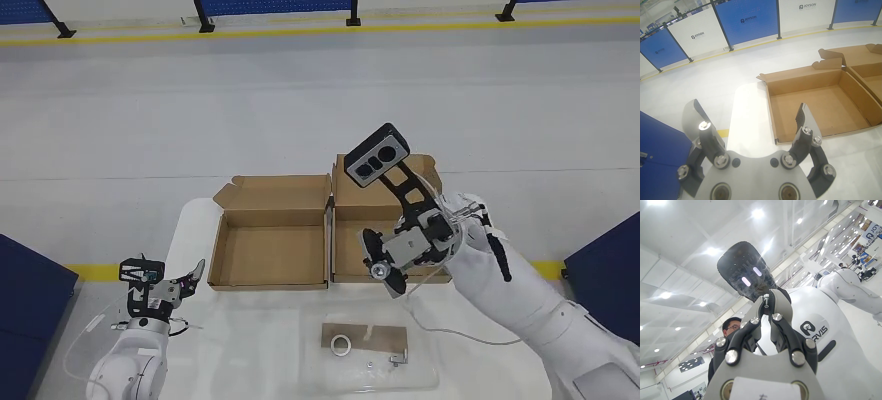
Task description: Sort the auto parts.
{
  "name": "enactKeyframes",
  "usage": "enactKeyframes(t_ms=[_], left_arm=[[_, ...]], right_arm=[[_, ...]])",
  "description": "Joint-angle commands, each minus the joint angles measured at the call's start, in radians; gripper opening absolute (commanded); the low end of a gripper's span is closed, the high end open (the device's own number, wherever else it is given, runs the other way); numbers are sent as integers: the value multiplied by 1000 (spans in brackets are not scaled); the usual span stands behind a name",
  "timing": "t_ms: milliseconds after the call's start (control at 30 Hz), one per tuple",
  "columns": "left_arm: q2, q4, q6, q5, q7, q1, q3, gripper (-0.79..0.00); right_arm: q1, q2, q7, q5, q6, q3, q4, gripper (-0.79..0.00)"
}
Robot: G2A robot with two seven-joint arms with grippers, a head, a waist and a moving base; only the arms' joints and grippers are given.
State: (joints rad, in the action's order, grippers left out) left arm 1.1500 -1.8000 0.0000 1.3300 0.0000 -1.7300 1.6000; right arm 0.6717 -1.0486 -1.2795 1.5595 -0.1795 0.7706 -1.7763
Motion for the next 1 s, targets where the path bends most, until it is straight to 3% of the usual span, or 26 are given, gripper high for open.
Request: enactKeyframes(t_ms=[0, 600, 967], left_arm=[[0, 0, 0, 0, 0, 0, 0, 0], [0, 0, 0, 0, 0, 0, 0, 0], [0, 0, 0, 0, 0, 0, 0, 0]], right_arm=[[3, -8, -10, 12, 3, 3, -12, -785], [15, -11, 6, 14, 1, 8, -24, -785], [88, -46, -27, 85, 0, 53, -57, -785]])
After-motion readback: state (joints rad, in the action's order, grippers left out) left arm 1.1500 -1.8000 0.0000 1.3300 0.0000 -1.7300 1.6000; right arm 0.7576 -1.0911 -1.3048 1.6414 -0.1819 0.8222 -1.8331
